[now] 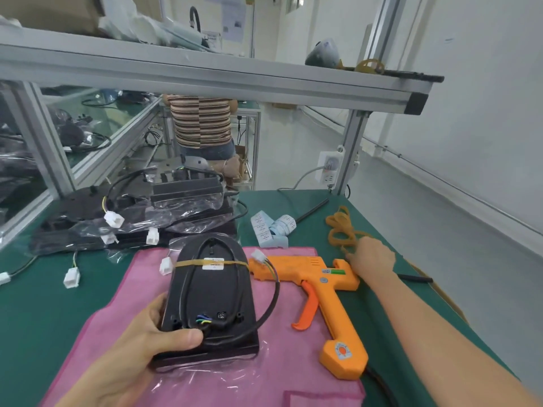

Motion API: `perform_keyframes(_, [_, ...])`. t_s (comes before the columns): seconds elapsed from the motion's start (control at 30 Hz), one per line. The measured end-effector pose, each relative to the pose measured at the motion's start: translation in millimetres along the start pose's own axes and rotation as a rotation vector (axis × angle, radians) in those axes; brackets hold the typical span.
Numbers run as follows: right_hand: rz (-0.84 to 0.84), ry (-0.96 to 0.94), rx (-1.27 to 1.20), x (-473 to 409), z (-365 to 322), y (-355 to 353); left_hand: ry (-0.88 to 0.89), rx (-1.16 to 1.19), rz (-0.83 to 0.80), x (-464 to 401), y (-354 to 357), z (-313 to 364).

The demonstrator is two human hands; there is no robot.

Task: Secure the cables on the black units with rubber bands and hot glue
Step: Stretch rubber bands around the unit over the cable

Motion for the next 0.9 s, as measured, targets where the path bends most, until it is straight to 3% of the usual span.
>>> perform_keyframes(0.17, [0.085, -0.038, 0.134, 3, 0, -8, -0.071, -0.01, 0.055, 4, -2, -9])
perform_keyframes(0.23, [0.248, -0.081, 0.126, 11, -5, -30, -0.081, -0.002, 0.065, 4, -5, -13])
perform_keyframes(0.3, [0.47, -0.156, -0.11, 28, -13, -61, -0.086, 0.024, 0.066, 5, -8, -15])
perform_keyframes(0.37, [0.541, -0.243, -0.573, 47, -24, -81, -0.089, 0.097, 0.039, 4, -8, -16])
perform_keyframes(0.43, [0.361, -0.32, -1.09, 66, -52, -80, -0.085, 0.194, 0.007, 3, -7, -18])
perform_keyframes(0.5, [0.107, -0.364, -1.394, 94, -91, -66, -0.084, 0.28, 0.005, 3, -6, -19])
perform_keyframes(0.7, [-0.49, -0.236, -1.565, 169, -174, 6, -0.051, 0.46, -0.093, 8, 23, -8])
perform_keyframes(0.77, [-0.555, -0.106, -1.75, 180, -184, 5, -0.067, 0.491, -0.136, 9, 31, -7])
perform_keyframes(0.83, [-0.502, 0.022, -1.905, 178, -183, 2, -0.088, 0.48, -0.164, 9, 36, -9])
perform_keyframes(0.9, [-0.613, -0.038, -1.889, 182, -193, -2, -0.096, 0.475, -0.162, 9, 32, -12])
Point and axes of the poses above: each hand's wrist, its own x-axis away from the middle knuckle, its own y-axis out of the palm, z = x × y, the point moved 10 cm from there along -x, towards the middle knuckle, and after that the axes turned 13 degrees about -y, right-handed, at the moved point
